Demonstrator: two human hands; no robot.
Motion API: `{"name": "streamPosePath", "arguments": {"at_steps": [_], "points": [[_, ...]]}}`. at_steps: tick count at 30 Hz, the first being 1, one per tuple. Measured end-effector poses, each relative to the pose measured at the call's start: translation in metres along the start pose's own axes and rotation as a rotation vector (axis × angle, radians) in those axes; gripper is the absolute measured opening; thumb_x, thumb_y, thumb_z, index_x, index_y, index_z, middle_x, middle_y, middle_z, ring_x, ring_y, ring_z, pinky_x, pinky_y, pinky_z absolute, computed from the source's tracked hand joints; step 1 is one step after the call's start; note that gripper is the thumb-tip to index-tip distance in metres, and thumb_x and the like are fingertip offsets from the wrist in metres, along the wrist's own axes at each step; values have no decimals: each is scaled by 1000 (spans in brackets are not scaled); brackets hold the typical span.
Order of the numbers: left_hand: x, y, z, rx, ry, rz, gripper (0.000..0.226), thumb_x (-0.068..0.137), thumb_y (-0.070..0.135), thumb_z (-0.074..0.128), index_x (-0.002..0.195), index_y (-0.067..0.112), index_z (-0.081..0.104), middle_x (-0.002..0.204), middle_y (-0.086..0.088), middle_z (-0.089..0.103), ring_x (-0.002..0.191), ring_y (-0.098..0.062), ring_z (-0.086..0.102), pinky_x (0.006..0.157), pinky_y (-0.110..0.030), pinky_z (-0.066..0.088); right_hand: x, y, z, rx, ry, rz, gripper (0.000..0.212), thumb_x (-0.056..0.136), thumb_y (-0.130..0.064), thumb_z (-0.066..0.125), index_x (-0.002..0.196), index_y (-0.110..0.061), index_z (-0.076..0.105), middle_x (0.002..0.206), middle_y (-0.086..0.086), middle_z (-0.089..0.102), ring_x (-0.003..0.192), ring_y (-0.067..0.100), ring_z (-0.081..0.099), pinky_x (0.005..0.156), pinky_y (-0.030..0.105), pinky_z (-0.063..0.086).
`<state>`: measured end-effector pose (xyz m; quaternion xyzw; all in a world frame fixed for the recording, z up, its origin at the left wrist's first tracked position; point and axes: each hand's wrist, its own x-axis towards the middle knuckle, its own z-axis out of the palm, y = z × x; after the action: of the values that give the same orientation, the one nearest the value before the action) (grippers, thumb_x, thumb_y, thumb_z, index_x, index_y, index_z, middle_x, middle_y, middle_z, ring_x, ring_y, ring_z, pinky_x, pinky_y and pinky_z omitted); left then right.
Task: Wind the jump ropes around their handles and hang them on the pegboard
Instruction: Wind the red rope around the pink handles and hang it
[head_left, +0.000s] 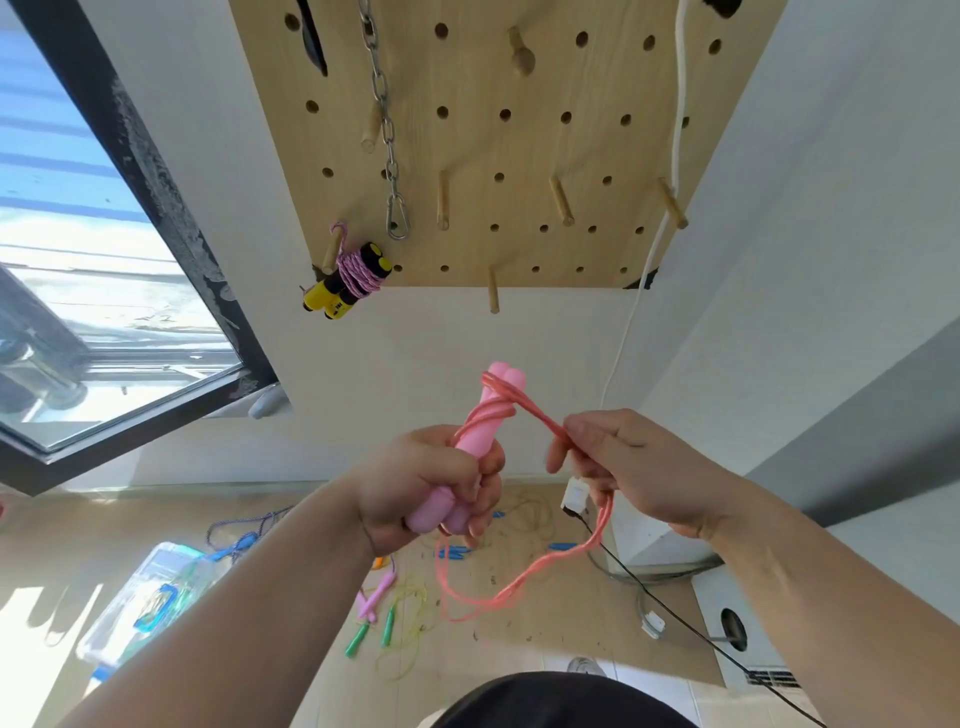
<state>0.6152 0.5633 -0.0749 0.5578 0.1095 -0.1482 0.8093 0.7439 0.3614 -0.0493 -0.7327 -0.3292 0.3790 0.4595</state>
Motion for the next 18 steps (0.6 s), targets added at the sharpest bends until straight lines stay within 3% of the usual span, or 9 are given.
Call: {"name": "streamPosePath", "arguments": {"at_steps": [4, 8, 10, 13, 18], "points": [[-4, -7, -7, -126, -92, -18, 25, 52, 5, 57, 76, 8, 51, 65, -14, 48, 54, -27, 50, 56, -32, 45, -4, -3, -2, -272, 85, -104, 32, 103, -41, 40, 76, -34, 56, 68, -8, 49, 66, 21, 56, 72, 31, 56], [-7, -10, -6, -243, -217, 23, 22, 58, 6, 55, 80, 9, 55, 64, -14, 52, 54, -25, 50, 58, -33, 45, -5, -5, 10, -270, 138, -232, 27, 106, -31, 42, 80, -34, 51, 62, -9, 49, 60, 13, 52, 72, 46, 57], [-7, -10, -4, -306, -243, 43, 31, 58, 6, 60, 88, 7, 55, 64, -14, 52, 54, -25, 50, 58, -33, 45, -3, -5, 13, -290, 144, -249, 21, 105, -30, 43, 87, -34, 54, 63, -5, 50, 64, 22, 54, 71, 48, 53], [-7, -12, -2, -340, -121, 36, 57, 51, 8, 70, 104, 7, 48, 66, -22, 57, 52, -27, 51, 55, -33, 46, -1, -1, 14, -371, 179, -256, 20, 106, -28, 44, 94, -38, 56, 68, 5, 51, 69, 30, 53, 68, 51, 49], [-8, -15, 3, -291, 25, 40, 54, 60, 10, 70, 107, 3, 46, 97, -34, 66, 59, -36, 60, 55, -37, 46, -4, 8, 10, -358, 211, -251, 21, 106, -27, 45, 93, -38, 56, 69, 10, 51, 68, 34, 52, 66, 53, 49]]}}
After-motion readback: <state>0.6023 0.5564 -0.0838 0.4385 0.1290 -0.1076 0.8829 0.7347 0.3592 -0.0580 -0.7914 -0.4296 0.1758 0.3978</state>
